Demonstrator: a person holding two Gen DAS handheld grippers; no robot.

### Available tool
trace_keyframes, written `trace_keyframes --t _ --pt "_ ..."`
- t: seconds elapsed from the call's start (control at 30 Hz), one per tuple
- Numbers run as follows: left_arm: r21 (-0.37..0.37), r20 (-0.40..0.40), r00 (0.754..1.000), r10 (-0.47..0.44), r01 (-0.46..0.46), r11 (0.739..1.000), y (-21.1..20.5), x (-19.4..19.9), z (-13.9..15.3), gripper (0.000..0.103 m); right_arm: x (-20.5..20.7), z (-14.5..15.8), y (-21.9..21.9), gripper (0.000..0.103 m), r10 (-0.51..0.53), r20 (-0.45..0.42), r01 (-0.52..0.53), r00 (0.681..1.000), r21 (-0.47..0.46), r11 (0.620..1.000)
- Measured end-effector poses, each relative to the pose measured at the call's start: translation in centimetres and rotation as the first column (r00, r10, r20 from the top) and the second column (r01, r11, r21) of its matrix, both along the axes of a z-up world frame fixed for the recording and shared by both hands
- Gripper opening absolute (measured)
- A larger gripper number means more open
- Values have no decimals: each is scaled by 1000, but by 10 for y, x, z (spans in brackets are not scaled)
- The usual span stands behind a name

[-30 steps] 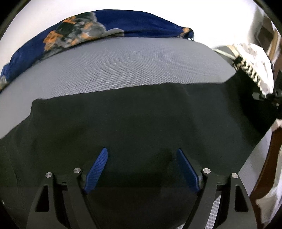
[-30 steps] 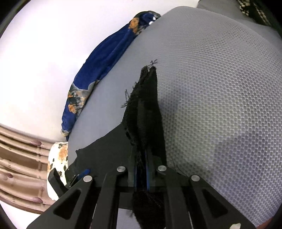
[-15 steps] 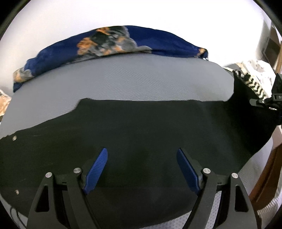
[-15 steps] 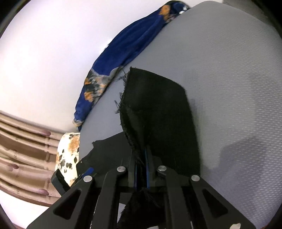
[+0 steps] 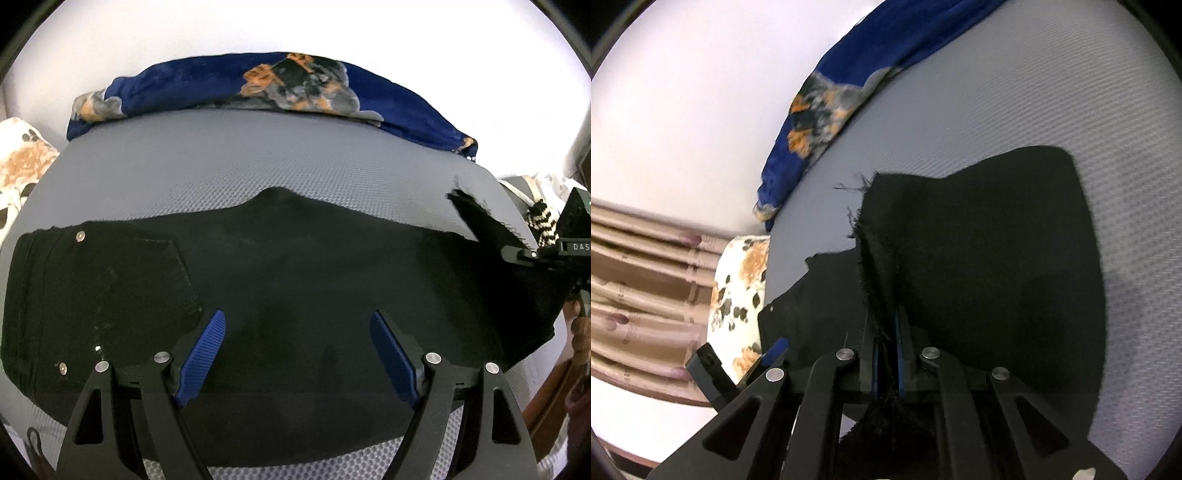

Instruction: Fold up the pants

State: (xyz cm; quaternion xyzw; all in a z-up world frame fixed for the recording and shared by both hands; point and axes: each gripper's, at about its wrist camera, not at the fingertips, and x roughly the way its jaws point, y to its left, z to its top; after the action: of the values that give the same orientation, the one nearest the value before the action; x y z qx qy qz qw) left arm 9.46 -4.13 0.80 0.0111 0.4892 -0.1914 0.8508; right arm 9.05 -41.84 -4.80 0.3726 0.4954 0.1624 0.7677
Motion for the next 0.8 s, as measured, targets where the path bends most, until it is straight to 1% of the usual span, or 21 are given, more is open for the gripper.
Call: trace_keyframes --t 0.1,0.13,0.2,0.33,0.53,0.6,0.63,0.67,0.73,0.77,0.8 --pt "-31 -39 999 10 -11 999 8 1 -2 81 8 -6 24 7 23 -6 -23 1000 37 999" --pt "-43 -43 999 15 -17 999 11 2 -2 81 10 -8 31 7 31 -11 -31 999 34 999" --pt "-55 -42 999 26 -28 998 17 2 -1 81 16 -12 50 7 57 -20 -57 998 19 998" --pt "-62 -40 999 22 -24 998 26 4 2 81 23 -22 86 7 120 -37 -119 992 35 992" --pt "-94 -52 999 0 -5 996 36 9 10 81 28 -34 136 9 223 -53 -226 973 -63 972" --pt "-111 -55 998 -4 -2 994 38 10 11 81 28 -39 147 12 244 -64 -250 968 -118 961" --pt "-124 -58 998 -6 -1 992 39 10 12 81 27 -42 150 16 249 -72 -257 966 -138 956" --pt "-139 -68 998 -9 -1 990 40 12 12 81 26 -44 153 17 251 -75 -260 965 -137 956" --pt "-158 -83 997 -9 -4 987 40 15 10 81 24 -44 154 28 246 -61 -252 967 -122 960" --pt "-171 -95 995 -9 -7 985 40 17 10 81 23 -43 156 31 253 -54 -258 966 -117 959" --pt "-184 -105 994 -12 -8 983 40 18 9 81 21 -41 158 37 263 -56 -268 963 -118 956"
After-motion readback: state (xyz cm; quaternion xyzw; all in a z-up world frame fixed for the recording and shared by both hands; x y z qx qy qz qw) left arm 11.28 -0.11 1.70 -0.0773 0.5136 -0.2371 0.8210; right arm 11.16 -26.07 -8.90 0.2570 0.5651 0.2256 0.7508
